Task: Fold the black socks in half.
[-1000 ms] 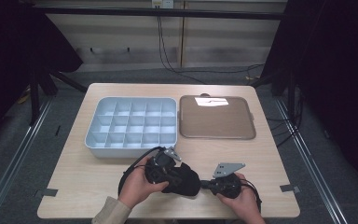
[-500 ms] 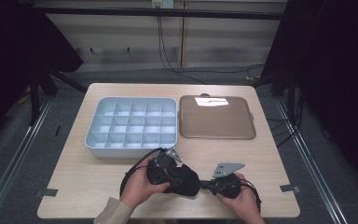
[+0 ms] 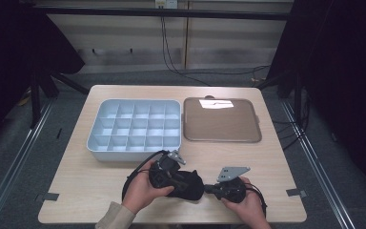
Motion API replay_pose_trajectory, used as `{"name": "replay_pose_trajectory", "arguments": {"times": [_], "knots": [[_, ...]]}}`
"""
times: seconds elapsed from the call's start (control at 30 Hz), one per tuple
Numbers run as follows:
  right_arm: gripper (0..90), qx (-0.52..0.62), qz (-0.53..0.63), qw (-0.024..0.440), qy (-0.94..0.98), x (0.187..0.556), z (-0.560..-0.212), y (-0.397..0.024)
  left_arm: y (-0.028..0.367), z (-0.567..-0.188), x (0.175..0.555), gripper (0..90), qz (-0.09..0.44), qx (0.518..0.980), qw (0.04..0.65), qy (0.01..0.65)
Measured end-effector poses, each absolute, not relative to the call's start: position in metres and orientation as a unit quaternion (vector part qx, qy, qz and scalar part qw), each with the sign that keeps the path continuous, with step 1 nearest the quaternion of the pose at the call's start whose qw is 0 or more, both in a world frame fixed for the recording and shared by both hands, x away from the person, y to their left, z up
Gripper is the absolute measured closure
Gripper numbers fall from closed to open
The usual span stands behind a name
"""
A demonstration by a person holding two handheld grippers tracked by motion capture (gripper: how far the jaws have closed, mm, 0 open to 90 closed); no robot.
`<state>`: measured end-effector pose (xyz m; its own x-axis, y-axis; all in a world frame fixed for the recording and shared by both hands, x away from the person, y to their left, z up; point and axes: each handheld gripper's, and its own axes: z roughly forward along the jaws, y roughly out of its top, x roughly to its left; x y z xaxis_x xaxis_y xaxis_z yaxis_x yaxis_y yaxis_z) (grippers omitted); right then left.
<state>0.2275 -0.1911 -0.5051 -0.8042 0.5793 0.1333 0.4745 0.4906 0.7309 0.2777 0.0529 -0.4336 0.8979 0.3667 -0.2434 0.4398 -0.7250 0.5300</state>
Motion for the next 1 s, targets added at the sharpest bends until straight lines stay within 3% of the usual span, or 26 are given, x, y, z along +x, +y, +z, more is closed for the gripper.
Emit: {"name": "replay_pose_trajectory", "arguments": {"times": [0.3, 0.7, 1.0], "knots": [[90.0, 0.306, 0.401, 0.066, 0.861, 0.228, -0.505, -0.191, 0.065, -0.432, 0.28, 61.9, -0.04, 0.924, 0.297, 0.238], [90.0, 0.306, 0.401, 0.065, 0.861, 0.227, -0.505, -0.191, 0.078, -0.436, 0.283, 47.9, -0.014, 0.921, 0.288, 0.262], [90.0, 0.307, 0.401, 0.065, 0.861, 0.227, -0.505, -0.191, 0.085, -0.452, 0.289, 45.7, -0.009, 0.917, 0.276, 0.287]]}}
